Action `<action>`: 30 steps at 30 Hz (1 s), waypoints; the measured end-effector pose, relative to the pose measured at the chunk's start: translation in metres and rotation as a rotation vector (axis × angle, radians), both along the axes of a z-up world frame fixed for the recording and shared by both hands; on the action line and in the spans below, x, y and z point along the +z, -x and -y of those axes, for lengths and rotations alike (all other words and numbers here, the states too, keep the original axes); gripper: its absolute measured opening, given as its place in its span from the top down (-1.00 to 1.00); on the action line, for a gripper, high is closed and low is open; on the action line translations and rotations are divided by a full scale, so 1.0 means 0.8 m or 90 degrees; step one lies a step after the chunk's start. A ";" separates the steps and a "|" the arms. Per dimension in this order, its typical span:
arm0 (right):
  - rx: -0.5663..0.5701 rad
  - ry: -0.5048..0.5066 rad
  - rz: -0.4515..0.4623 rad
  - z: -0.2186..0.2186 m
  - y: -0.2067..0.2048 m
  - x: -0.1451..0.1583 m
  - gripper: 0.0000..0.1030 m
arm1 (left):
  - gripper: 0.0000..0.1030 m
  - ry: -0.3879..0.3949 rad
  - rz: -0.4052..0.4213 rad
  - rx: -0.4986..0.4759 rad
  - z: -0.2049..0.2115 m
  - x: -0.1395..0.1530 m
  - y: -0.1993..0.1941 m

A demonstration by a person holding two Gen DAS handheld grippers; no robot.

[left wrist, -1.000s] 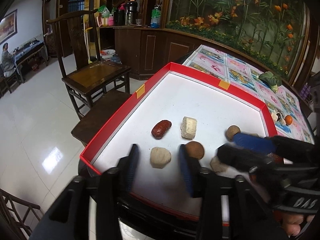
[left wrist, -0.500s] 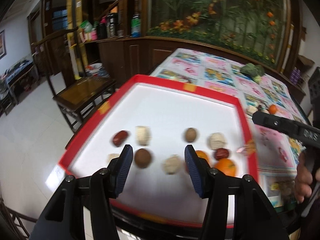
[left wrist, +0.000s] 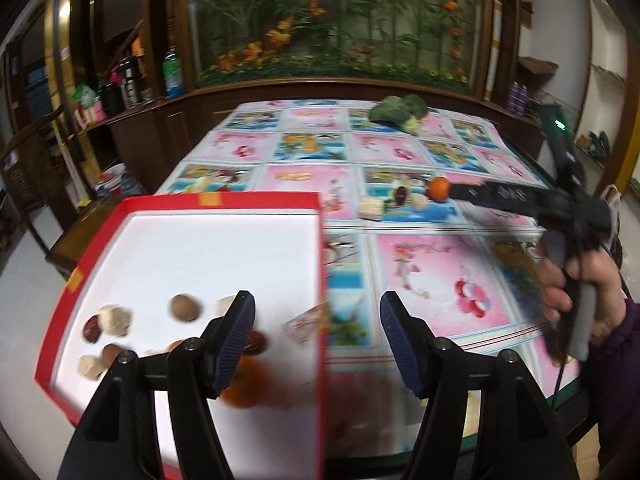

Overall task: Organize fruits
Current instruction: 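Grasp an orange with the right gripper while the left gripper grasps a pale cube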

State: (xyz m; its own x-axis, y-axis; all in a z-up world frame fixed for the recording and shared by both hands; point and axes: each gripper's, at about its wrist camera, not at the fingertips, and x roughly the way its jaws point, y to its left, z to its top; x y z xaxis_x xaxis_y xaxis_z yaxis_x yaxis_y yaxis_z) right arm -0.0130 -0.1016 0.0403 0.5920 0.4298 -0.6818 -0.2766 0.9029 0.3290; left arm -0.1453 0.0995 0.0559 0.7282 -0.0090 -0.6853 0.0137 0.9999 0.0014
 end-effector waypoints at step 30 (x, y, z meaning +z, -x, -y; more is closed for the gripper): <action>-0.083 -0.064 -0.137 0.050 -0.091 -0.028 0.32 | -0.26 -0.066 -0.168 -0.010 0.077 -0.065 -0.214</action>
